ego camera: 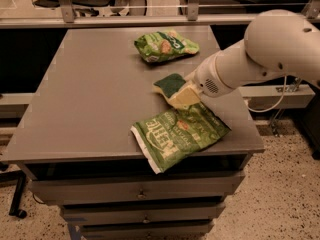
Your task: Move sponge near green jalapeno chip bag
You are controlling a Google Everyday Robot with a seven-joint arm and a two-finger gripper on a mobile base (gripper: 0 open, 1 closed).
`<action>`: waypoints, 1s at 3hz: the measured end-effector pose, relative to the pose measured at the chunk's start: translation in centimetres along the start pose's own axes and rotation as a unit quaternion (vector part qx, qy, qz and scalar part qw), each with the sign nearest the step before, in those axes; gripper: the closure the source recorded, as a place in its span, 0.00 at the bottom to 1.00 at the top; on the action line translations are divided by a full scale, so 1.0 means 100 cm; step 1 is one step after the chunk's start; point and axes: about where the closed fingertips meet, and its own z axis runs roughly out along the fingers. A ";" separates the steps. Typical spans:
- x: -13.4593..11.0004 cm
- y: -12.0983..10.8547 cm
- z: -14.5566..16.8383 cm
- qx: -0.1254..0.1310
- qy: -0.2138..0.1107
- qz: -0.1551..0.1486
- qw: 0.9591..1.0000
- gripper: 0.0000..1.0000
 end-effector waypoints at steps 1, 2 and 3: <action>0.005 -0.001 -0.003 -0.001 0.001 0.005 1.000 0.36; 0.003 -0.003 0.000 -0.003 -0.005 0.006 1.000 0.13; -0.007 -0.008 0.009 -0.005 -0.016 -0.002 1.000 0.00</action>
Offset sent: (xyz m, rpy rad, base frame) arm 0.0073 -0.0041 -0.0058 0.0351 0.0034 -0.0091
